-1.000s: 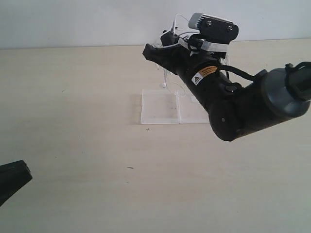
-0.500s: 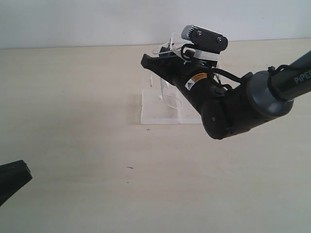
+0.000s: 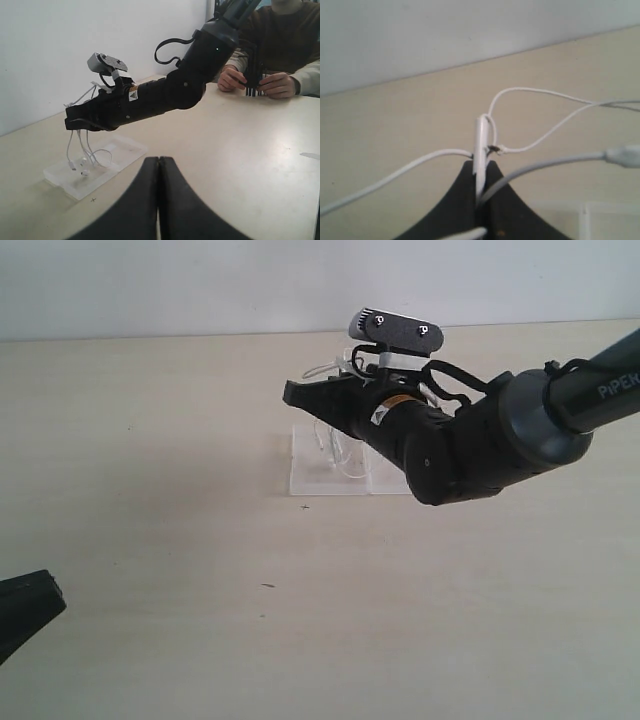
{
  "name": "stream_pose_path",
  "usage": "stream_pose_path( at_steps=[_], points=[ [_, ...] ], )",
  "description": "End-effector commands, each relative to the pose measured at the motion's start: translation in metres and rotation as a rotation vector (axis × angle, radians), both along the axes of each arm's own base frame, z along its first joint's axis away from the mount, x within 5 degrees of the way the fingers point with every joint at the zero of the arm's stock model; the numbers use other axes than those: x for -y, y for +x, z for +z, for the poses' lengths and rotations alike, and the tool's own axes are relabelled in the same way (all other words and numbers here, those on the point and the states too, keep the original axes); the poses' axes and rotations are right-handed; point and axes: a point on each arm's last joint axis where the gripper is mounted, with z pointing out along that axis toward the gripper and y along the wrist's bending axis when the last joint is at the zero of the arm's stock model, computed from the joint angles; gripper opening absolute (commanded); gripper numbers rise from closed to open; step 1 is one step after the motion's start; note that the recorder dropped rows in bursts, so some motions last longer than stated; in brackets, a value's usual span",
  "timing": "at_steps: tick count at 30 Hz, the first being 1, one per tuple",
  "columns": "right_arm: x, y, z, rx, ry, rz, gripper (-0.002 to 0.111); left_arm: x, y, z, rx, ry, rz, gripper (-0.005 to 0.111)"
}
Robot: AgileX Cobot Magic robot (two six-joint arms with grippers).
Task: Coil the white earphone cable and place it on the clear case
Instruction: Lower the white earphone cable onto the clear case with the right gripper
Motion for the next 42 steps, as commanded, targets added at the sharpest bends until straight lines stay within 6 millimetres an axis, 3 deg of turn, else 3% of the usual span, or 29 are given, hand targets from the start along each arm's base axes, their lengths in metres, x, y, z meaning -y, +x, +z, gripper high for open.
stream_pose_path(
  at_steps=[1,17,25,34,42],
  points=[
    [0.003,0.001,-0.003,-0.036,-0.063,-0.023,0.0,0.0,0.0,0.0,0.002,-0.008,0.005,0.0],
    [0.013,-0.001,-0.013,-0.096,-0.276,-0.034,0.0,0.0,0.0,0.0,0.002,-0.008,0.005,0.0],
    [0.004,0.009,-0.009,-0.136,-0.285,0.031,0.0,0.0,0.0,0.0,0.002,-0.008,0.005,0.0],
    [-0.003,0.018,-0.034,-0.239,-0.289,0.057,0.0,0.0,0.0,0.0,0.002,-0.008,0.005,0.0],
    [-0.004,0.021,-0.032,-0.25,-0.283,0.067,0.0,0.0,0.0,0.0,0.002,-0.008,0.005,0.0]
  ],
)
